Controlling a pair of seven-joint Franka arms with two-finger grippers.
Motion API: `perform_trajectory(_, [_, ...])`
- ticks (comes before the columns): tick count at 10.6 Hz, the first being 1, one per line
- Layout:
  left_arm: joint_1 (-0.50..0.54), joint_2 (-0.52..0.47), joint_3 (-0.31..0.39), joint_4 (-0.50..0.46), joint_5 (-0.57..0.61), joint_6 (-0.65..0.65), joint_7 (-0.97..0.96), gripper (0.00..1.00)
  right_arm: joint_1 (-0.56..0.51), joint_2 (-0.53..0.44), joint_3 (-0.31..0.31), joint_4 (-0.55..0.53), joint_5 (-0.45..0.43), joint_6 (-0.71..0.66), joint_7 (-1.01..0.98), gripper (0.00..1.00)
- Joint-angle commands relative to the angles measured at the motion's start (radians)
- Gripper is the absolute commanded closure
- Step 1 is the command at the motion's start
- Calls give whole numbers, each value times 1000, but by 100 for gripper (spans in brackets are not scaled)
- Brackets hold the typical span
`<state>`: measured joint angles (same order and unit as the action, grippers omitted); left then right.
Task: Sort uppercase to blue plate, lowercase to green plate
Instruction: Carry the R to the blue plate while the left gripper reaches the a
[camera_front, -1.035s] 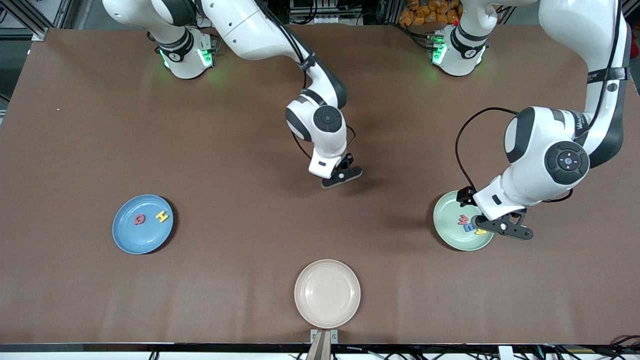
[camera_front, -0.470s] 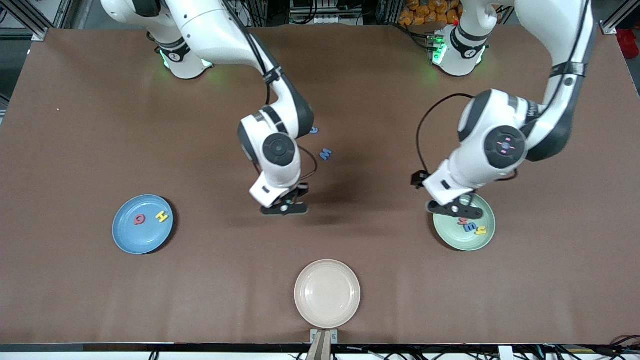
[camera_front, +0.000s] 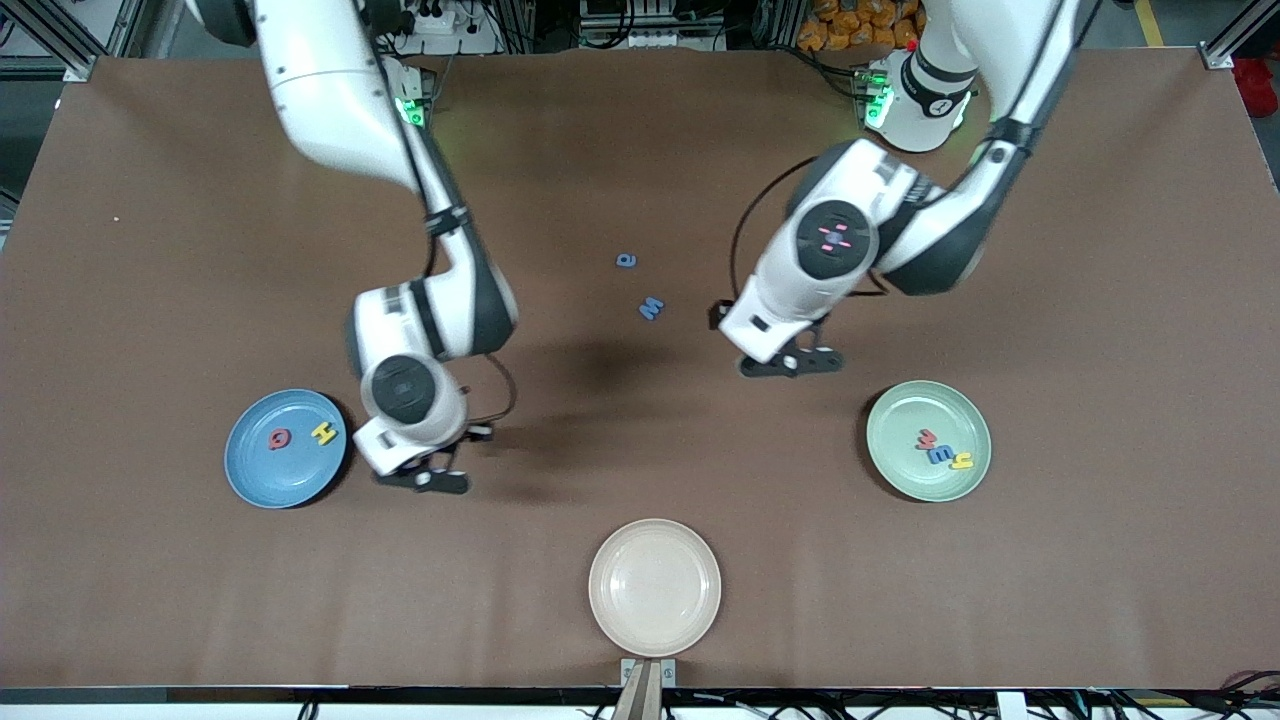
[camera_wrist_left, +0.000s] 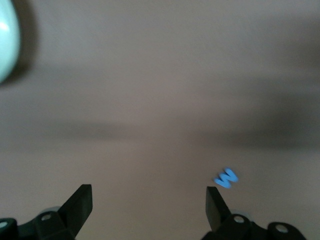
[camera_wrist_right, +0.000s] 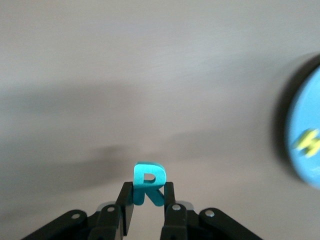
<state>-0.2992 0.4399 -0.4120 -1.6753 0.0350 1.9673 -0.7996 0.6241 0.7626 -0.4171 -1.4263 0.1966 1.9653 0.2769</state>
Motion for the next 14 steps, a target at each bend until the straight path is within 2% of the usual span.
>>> perform_trajectory(1, [-116,64,4,5,-6,66,-270,0,-166,-9,17,-5,63,-51,-317,100])
perform_trajectory(3, [-187,137,5,46,-4,108,-462,0,-268,-8,17,-5,70,-63,-531,100])
perform_trajectory(4, [-219,169,5,58,-3,116,-543,0,-292,-6,17,-5,70,-63,-577,100])
perform_trajectory(5, [-254,186,5,62,-7,163,-635,0,-311,-5,17,-5,69,-62,-599,78])
perform_trajectory(6, [-271,189,5,46,-9,224,-750,0,-320,-2,17,-5,69,-57,-622,25])
perform_trajectory(7, [-274,201,4,33,-12,264,-862,0,-329,3,15,-3,69,-54,-633,0])
perform_trajectory(9, [-316,217,8,22,-10,304,-1059,0,-331,6,17,-3,67,-54,-637,0])
perform_trajectory(10, [-305,218,12,-1,-3,349,-1173,0,-325,7,17,-3,66,-54,-636,0])
perform_trajectory(14, [-314,182,16,-150,44,439,-1332,0,-319,15,26,-5,67,-52,-636,0])
